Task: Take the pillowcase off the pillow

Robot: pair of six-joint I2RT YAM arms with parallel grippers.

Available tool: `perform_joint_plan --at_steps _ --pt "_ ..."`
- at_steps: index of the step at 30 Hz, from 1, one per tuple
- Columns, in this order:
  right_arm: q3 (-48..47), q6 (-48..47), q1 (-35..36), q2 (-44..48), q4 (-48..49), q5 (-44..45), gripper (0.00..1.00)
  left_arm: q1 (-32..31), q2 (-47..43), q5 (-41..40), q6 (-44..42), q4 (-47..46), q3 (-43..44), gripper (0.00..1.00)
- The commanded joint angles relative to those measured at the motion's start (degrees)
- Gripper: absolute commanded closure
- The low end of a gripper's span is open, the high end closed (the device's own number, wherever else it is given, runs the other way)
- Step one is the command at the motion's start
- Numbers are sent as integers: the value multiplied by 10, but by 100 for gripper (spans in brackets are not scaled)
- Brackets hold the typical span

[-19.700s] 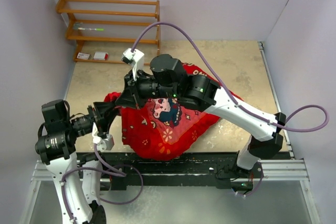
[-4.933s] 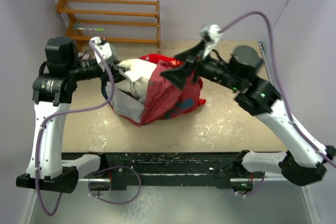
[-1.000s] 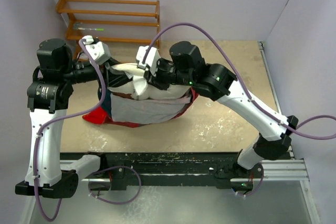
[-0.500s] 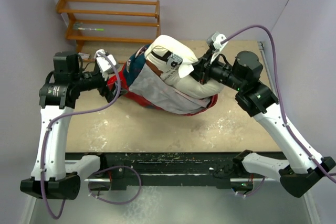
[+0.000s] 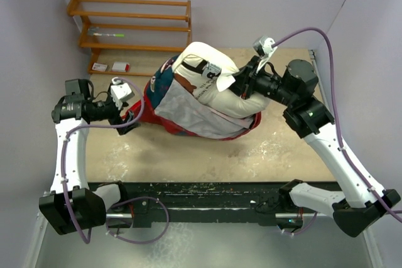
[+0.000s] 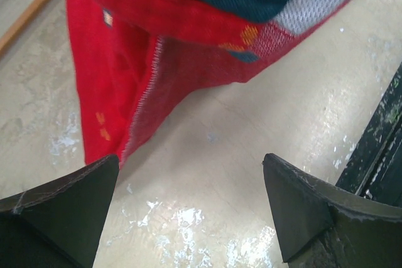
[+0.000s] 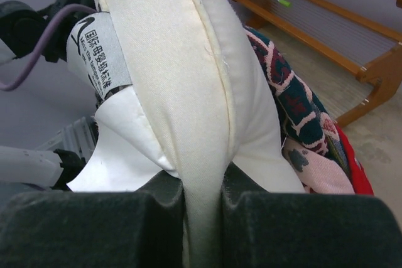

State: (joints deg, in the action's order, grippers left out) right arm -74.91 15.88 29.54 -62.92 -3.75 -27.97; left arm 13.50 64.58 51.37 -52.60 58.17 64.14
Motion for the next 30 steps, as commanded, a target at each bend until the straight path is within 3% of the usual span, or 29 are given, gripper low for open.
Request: perform_joint_plan --at_steps 1,6,10,12,16,17,25,30 --pt "-64 79 -1 23 180 -81 100 5 -26 22 -67 -41 -45 1" --pt "-77 104 -1 20 200 -149 100 5 -36 -11 -54 -118 -87 8" --pt "-83 105 -1 20 191 -172 100 8 -12 -47 -101 -103 -85 19" --pt "-79 100 -1 27 188 -164 100 18 2 -47 -124 -84 -75 35" --pt "-75 81 -1 41 176 -126 100 25 7 -72 -140 -80 -79 89" --pt "-78 72 -2 45 168 -107 100 26 5 -84 -138 -87 -84 98" --pt "-84 37 -3 90 167 71 100 37 3 -195 -107 -184 -139 100" --pt "-103 17 -4 113 194 232 100 42 29 -323 -82 -294 -181 100"
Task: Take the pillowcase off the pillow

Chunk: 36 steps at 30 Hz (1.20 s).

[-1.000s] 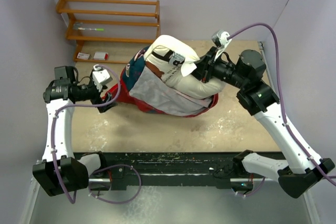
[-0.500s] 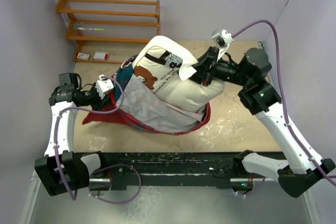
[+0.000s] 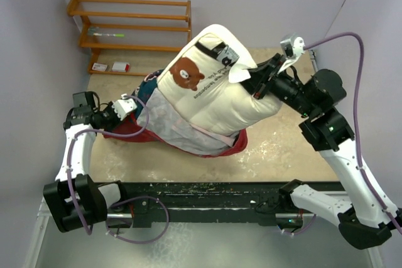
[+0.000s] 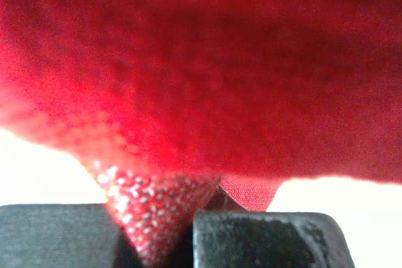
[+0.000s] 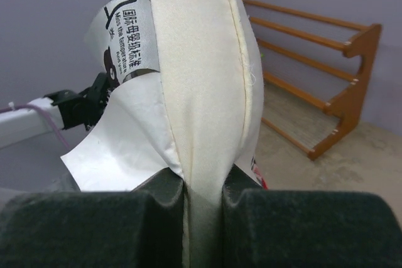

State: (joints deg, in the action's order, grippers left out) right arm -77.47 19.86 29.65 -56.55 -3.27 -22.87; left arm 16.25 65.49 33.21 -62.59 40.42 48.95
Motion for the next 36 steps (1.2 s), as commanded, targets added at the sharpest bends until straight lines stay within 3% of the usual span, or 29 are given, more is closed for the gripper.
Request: perform_joint_plan --at_steps 1,7,16,26,30,36 --pt "-86 -27 -5 50 188 208 100 15 25 -181 23 -142 -37 100" --pt "-96 -64 -5 70 214 366 100 43 51 -238 31 -181 -21 100" --pt "-106 -128 -4 99 203 486 100 91 78 -237 76 -177 59 100" --pt "-92 -133 -4 125 220 500 100 152 101 -195 56 -170 62 100" --pt "-88 -115 -3 118 206 479 100 150 58 -124 74 -128 91 100" --pt "-95 -86 -3 98 182 431 100 103 14 55 195 31 240 100"
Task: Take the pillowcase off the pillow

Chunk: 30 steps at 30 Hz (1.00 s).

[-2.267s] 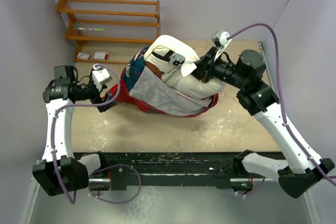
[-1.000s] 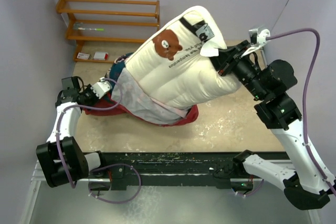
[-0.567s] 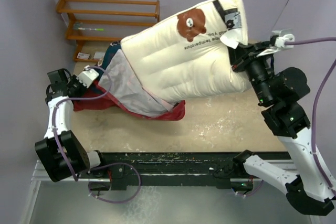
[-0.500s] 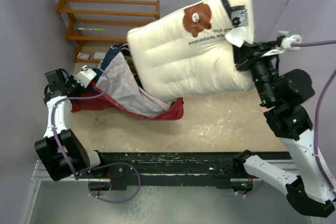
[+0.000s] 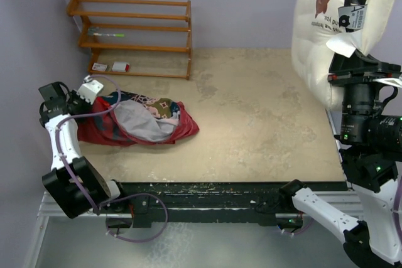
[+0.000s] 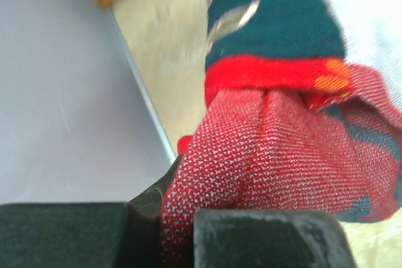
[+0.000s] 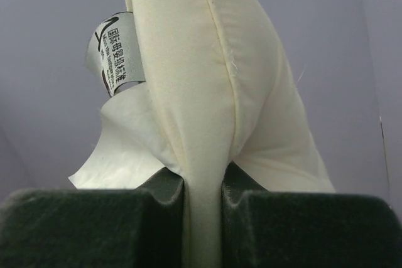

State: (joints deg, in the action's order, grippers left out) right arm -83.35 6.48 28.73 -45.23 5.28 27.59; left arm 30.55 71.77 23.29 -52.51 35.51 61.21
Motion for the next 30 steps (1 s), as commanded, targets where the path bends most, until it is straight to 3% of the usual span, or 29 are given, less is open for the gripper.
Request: perform_joint_plan --at_steps 1,7,8,12,13,20,25,28,30 --pt "-37 54 6 -18 93 -79 100 -66 -52 168 115 97 136 100" --pt "-41 88 6 -30 59 -115 100 -255 -60 147 232 81 162 98" --pt "-41 93 6 -31 51 -118 100 -278 -50 146 244 84 169 85" --pt "-27 112 6 -24 36 -117 100 -336 -15 148 252 114 205 13" --pt "-25 117 6 -23 29 -117 100 -343 -12 142 249 117 211 1" --pt "-23 179 6 -35 -4 -161 100 -342 -15 89 162 195 240 1" --pt "-61 256 6 -74 -5 -248 100 -343 -55 65 61 248 138 1" --pt "-91 300 6 -90 -5 -280 100 -335 -77 38 73 226 88 1" --pt "-112 322 6 -97 -6 -288 100 -299 -84 62 82 212 75 1"
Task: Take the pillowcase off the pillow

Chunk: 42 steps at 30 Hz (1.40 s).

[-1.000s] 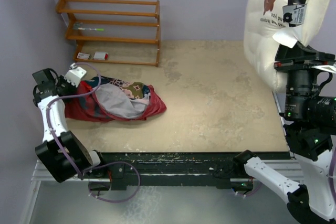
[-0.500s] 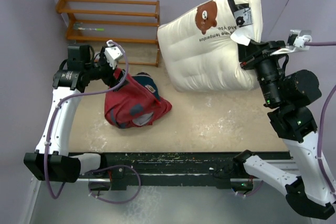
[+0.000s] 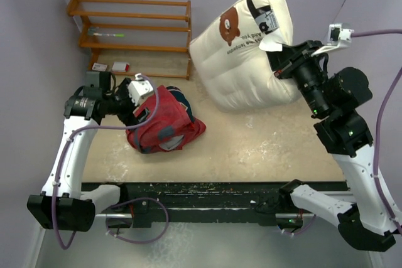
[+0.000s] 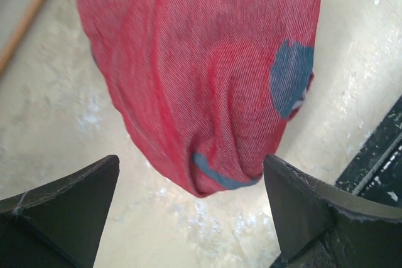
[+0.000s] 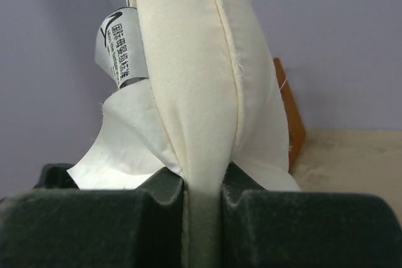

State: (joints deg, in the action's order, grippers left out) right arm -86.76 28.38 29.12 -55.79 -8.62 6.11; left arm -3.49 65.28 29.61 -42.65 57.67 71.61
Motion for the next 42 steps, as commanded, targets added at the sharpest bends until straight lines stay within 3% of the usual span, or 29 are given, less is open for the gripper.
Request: perform_joint_plan --at_steps 1,4,9,16,22,24,29,30,35,39,42 --pt "-87 115 2 7 134 -73 100 66 -18 11 -10 -20 -30 1" --pt "-104 154 2 7 131 -58 100 130 1 24 18 -51 -18 1" --pt "-63 230 1 23 106 10 100 172 13 10 54 -76 3 1" --pt "169 290 0 73 62 121 100 173 -2 -21 78 -69 7 1" --pt "285 200 -5 52 26 183 98 180 -29 -15 99 -87 -4 1" --pt "310 160 -6 37 12 207 86 179 -37 -12 114 -100 -8 1" --pt "334 91 -6 -3 -9 224 7 183 -66 -33 193 -186 -37 1" --pt "335 84 -7 -13 -17 227 1 183 -70 -26 204 -197 -42 1" --pt "337 99 -7 -56 -83 306 0 184 -78 1 258 -232 -83 1" --pt "344 168 -6 -83 -145 393 0 184 -107 12 281 -286 -152 1" --pt "362 113 -6 -94 -145 425 0 184 -145 29 288 -338 -223 1"
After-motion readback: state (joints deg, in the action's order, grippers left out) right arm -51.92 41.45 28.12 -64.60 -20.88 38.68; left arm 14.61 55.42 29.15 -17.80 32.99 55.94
